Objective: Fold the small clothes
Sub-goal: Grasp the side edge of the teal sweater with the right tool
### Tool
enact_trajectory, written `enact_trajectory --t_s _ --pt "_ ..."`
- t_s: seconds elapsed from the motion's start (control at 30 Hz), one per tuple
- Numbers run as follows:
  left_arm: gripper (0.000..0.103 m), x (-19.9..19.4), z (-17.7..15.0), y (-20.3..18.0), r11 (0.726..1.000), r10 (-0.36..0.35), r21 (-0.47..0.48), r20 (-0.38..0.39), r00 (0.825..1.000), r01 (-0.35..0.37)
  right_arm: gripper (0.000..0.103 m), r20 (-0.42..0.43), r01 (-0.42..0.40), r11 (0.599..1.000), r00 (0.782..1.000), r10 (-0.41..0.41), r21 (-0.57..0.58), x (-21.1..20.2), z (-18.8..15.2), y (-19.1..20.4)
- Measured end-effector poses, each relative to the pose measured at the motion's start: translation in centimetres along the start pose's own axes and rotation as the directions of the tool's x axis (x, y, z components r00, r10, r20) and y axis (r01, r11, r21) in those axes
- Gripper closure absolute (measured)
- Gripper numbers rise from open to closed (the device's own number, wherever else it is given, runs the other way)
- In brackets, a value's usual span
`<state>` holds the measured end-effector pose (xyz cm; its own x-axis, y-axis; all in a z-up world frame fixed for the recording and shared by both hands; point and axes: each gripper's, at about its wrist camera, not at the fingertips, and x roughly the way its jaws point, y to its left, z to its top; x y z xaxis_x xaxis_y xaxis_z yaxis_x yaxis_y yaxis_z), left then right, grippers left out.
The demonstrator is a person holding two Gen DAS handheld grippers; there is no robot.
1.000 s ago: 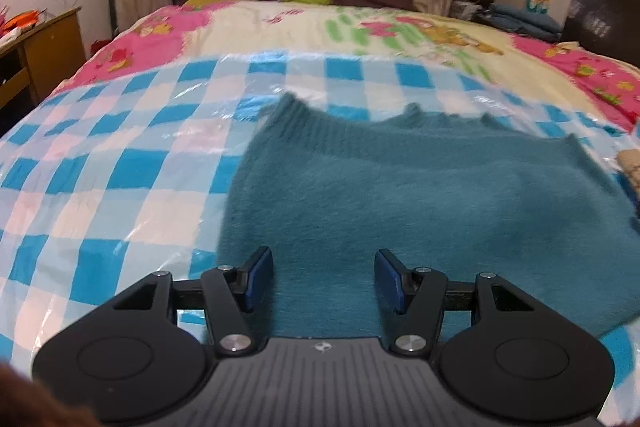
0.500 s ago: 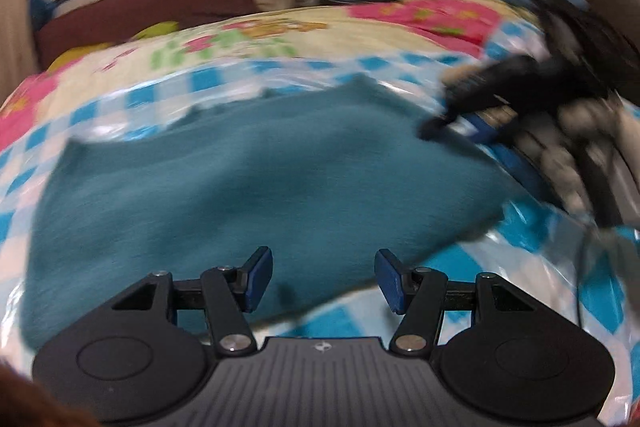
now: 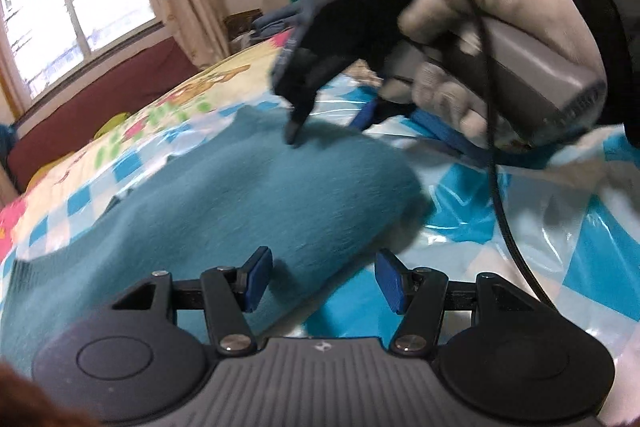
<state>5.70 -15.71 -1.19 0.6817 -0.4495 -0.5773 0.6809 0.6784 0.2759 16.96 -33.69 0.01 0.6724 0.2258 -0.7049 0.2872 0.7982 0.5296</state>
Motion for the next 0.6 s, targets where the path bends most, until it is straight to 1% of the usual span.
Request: enact_trajectory --t_s 0.13,0.23,0.37,0.43,0.6 --pt "0.041 1.3 0.6 -0.9 1.0 0.014 0.006 -0.002 1.0 -0.014 0.049 -0.032 -0.024 1.0 0.999 0.024 -0.008 0.2 0.2 -0.2" --pt "0.041 2.1 0.8 -0.9 1.0 0.025 0.004 -0.011 1.0 -0.025 0.049 -0.046 -0.024 0.999 0.999 0.023 -0.022 0.3 0.2 -0.1" --pt "0.04 1.8 0.4 -1.4 0.999 0.037 0.036 -0.005 0.999 -0.037 0.049 -0.054 -0.029 0.999 0.998 0.028 -0.027 0.0 0.2 -0.2" --pt "0.035 2.5 0.5 -1.4 0.998 0.043 0.052 -0.007 0.999 -0.042 0.048 -0.061 -0.014 0.999 0.998 0.011 -0.04 0.1 0.2 0.0" --pt "0.028 3.7 1.3 -2.5 0.996 0.058 0.072 0.004 0.998 -0.058 0.041 -0.084 -0.001 0.998 0.996 -0.004 -0.06 1.1 0.1 0.2"
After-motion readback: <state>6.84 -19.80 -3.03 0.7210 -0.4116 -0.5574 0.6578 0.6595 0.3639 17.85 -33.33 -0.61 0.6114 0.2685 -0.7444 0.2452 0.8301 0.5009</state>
